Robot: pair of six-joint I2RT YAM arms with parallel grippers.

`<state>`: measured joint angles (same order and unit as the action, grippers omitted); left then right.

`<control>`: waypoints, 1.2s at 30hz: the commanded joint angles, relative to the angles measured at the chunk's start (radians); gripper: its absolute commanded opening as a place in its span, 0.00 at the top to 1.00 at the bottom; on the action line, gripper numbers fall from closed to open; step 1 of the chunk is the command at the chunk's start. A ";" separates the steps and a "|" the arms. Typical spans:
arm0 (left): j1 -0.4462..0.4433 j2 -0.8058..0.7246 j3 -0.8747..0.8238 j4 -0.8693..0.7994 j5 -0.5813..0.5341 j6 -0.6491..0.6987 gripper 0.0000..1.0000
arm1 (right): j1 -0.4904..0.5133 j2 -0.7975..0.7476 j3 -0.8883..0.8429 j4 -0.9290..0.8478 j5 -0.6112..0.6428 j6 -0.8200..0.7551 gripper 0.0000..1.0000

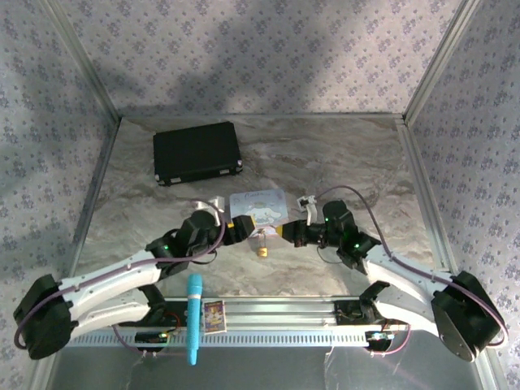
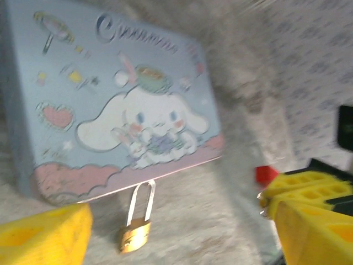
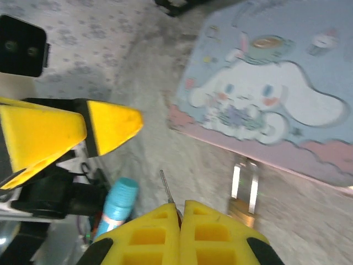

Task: Unlock the padlock with the key

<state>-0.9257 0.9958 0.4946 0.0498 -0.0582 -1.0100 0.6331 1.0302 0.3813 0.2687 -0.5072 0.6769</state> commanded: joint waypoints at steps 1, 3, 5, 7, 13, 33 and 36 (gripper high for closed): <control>-0.045 0.073 0.063 -0.107 -0.032 0.017 0.19 | -0.023 -0.010 0.017 -0.166 0.090 -0.066 1.00; -0.080 0.124 0.056 -0.049 -0.033 -0.003 0.24 | -0.030 -0.016 0.004 -0.157 0.093 -0.059 1.00; -0.102 0.178 0.050 -0.009 -0.040 -0.012 0.25 | -0.029 -0.021 0.001 -0.170 0.111 -0.061 1.00; -0.115 0.243 0.043 0.045 -0.042 -0.015 0.26 | -0.029 -0.024 -0.004 -0.178 0.122 -0.066 1.00; -0.145 0.401 0.080 0.148 -0.046 0.018 0.32 | -0.027 -0.028 -0.018 -0.197 0.126 -0.072 1.00; -0.171 0.612 0.134 0.160 -0.097 0.016 0.72 | -0.038 -0.051 -0.076 -0.166 0.126 -0.058 1.00; -0.178 0.623 0.135 0.147 -0.106 0.002 0.83 | -0.040 -0.048 -0.077 -0.168 0.124 -0.057 1.00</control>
<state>-1.0920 1.5974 0.6106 0.2401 -0.1360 -0.9951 0.5991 0.9932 0.3092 0.0952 -0.3885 0.6270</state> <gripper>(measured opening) 0.192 0.051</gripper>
